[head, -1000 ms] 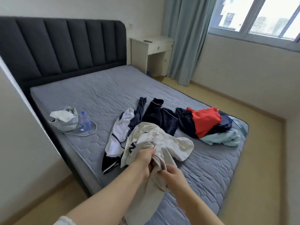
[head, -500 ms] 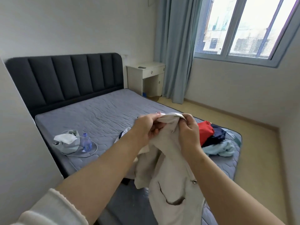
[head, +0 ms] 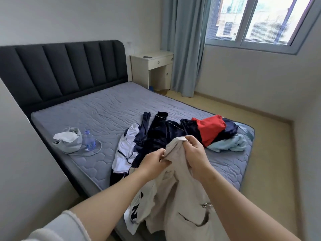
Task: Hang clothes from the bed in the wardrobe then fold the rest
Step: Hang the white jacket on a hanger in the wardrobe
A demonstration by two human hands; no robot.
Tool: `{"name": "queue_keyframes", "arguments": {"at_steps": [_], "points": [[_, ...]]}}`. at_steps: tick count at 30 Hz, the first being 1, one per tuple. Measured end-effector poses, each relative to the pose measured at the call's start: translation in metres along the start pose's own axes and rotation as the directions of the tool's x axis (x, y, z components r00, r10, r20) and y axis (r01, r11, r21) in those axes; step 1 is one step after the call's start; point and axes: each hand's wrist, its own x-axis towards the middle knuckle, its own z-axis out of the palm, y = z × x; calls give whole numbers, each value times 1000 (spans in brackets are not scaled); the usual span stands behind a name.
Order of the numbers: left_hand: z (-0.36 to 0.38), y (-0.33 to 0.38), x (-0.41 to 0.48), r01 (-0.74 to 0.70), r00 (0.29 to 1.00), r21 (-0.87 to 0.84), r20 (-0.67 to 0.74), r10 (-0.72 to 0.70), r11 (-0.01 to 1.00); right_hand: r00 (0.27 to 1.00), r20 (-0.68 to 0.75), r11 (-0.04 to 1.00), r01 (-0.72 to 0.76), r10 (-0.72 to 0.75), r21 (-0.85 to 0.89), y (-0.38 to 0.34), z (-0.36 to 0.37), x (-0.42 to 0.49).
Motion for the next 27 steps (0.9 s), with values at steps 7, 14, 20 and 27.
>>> {"name": "queue_keyframes", "arguments": {"at_steps": [7, 14, 20, 27], "points": [[5, -19, 12, 258, 942, -601, -18, -336, 756, 997, 31, 984, -67, 73, -164, 28, -11, -11], [-7, -32, 15, 304, 907, -897, 169, -386, 322, 875, 330, 915, -252, 354, -315, 76, -5, -35], [-33, -36, 22, 262, 893, -869, 54, -446, 420, 917, 230, 890, -215, 326, -402, 79, 14, -17], [-40, -55, 16, 83, 924, -272, -338, -176, 959, 987, 97, 961, -96, 124, -259, 51, 28, 8]]}}
